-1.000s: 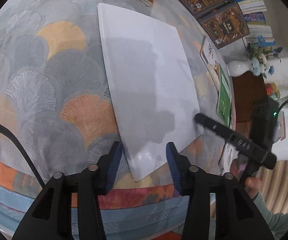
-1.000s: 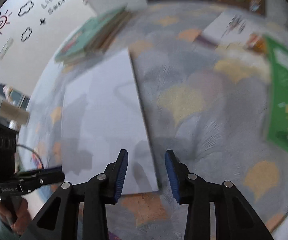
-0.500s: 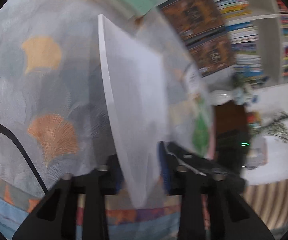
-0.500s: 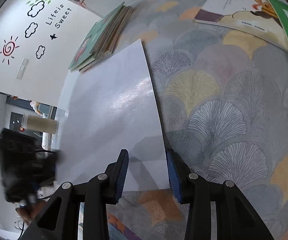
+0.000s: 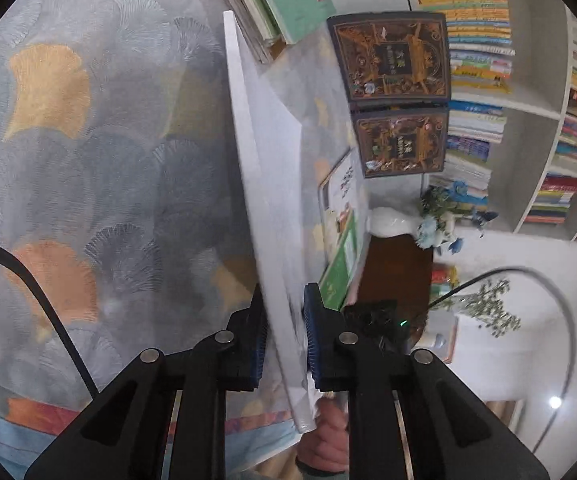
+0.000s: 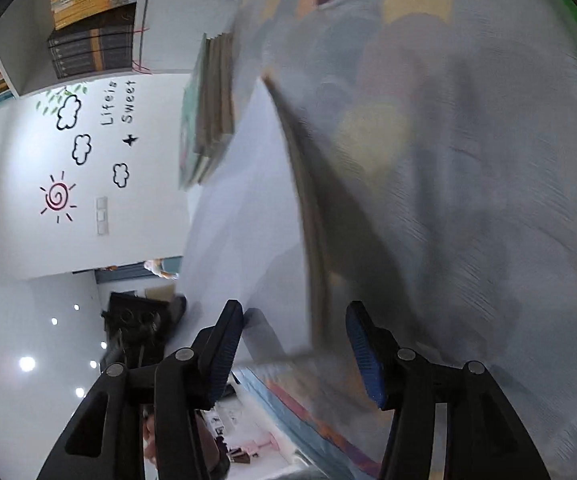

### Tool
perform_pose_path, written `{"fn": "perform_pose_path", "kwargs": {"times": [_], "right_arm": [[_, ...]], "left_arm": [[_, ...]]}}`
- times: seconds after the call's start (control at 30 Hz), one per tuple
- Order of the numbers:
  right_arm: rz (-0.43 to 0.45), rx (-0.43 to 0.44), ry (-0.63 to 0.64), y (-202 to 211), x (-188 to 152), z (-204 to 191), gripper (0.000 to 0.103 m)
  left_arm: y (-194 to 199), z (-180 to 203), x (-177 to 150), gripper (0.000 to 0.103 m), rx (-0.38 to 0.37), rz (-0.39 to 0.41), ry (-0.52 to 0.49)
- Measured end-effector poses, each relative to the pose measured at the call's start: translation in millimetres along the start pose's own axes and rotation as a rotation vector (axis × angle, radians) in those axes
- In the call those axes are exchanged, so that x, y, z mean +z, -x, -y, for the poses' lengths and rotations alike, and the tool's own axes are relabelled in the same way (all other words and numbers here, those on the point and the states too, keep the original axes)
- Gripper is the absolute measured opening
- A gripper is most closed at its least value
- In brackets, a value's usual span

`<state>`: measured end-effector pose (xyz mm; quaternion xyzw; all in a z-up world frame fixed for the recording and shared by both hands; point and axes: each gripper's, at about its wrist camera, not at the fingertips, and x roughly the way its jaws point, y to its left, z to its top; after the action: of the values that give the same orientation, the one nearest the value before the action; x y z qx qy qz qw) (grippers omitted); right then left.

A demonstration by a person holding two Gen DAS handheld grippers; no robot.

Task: Organize books
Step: 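Carry the white booklet with the left gripper to the picture-book stack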

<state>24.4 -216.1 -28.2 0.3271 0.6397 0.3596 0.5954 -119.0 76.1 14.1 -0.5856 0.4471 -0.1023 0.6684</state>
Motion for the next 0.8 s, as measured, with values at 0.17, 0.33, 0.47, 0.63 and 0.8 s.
{"fn": "perform_pose_path", "kwargs": {"times": [0.17, 0.33, 0.47, 0.63, 0.8], "right_arm": [[0.045, -0.134, 0.183, -4.1, -4.2, -37.8, 0.022], [0.074, -0.348, 0.475, -13.8, -32.0, -93.9, 0.022], [0.122, -0.371, 0.534, -5.4, -46.0, -116.9, 0.022], [0.219, -0.437, 0.6, 10.1, -58.4, -159.1, 0.023], [0.271, -0.481, 0.611, 27.0, -58.6, -186.5, 0.024]], "left_arm": [[5.9, 3.2, 7.4, 0.015, 0.177, -0.008, -0.098], [6.6, 38.0, 4.0, 0.019, 0.371, 0.002, -0.358], [16.9, 67.4, 6.7, 0.019, 0.374, 0.006, -0.508], [24.2, 86.6, 17.9, 0.02, 0.268, -0.042, -0.567], [28.0, 94.9, 35.7, 0.021, 0.172, -0.086, -0.549]]}}
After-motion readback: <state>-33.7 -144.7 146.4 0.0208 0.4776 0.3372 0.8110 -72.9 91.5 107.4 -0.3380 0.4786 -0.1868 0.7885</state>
